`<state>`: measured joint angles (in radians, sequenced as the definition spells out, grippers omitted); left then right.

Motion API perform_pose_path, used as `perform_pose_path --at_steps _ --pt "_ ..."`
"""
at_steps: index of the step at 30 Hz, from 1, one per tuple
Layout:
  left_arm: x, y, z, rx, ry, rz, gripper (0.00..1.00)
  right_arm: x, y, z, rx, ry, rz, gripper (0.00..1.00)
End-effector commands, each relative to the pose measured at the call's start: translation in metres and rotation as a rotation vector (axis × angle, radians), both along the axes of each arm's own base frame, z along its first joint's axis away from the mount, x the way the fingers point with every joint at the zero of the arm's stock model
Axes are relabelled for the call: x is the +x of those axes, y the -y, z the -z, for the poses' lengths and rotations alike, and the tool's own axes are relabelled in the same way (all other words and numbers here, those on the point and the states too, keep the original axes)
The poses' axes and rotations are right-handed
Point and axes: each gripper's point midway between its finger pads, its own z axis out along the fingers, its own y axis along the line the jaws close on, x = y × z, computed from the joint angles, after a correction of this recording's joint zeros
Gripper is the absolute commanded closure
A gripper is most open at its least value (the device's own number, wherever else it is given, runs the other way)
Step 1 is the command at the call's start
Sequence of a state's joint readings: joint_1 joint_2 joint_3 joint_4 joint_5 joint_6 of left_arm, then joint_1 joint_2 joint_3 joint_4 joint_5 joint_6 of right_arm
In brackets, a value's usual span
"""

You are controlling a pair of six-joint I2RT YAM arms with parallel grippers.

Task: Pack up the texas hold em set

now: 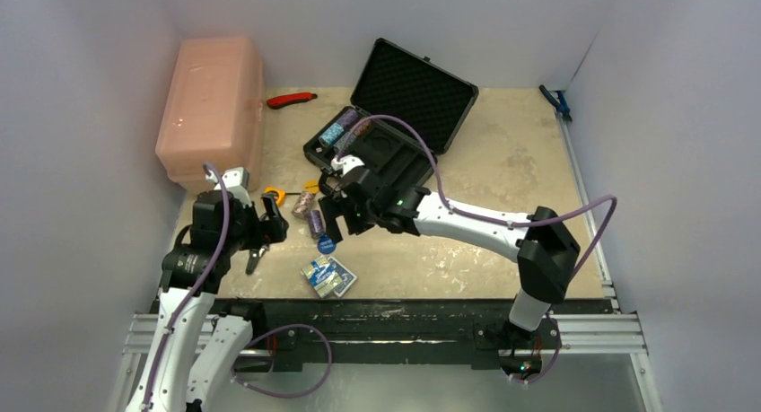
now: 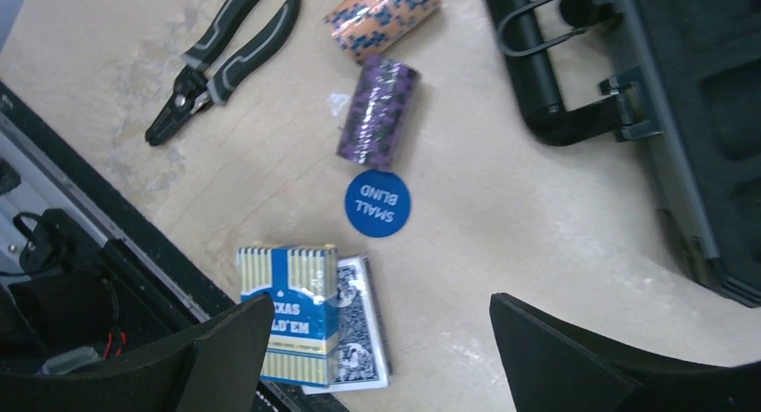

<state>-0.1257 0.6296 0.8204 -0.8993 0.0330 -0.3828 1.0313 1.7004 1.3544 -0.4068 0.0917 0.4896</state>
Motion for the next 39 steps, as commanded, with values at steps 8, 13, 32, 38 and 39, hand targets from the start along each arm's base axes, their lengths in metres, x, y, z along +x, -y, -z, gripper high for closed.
perform_pose_path --at_steps 8,13,32,38,39 --pt "-0.008 -0.047 -0.017 0.108 0.081 -0.259 0.08 -0.058 -0.044 0.004 -0.038 0.059 -0.199 0.01" --pt "-0.014 -0.059 -0.023 0.122 0.125 -0.326 0.08 -0.057 -0.044 0.014 -0.072 0.071 -0.197 0.01" --pt "-0.016 -0.06 -0.024 0.132 0.13 -0.324 0.08 -0.003 -0.071 0.039 -0.177 0.131 0.013 0.03" --pt "-0.016 -0.061 -0.025 0.135 0.131 -0.327 0.08 0.024 -0.074 0.044 -0.174 0.13 0.083 0.1" --pt "-0.017 -0.061 -0.025 0.136 0.131 -0.327 0.08 0.029 -0.073 0.044 -0.17 0.127 0.094 0.11"
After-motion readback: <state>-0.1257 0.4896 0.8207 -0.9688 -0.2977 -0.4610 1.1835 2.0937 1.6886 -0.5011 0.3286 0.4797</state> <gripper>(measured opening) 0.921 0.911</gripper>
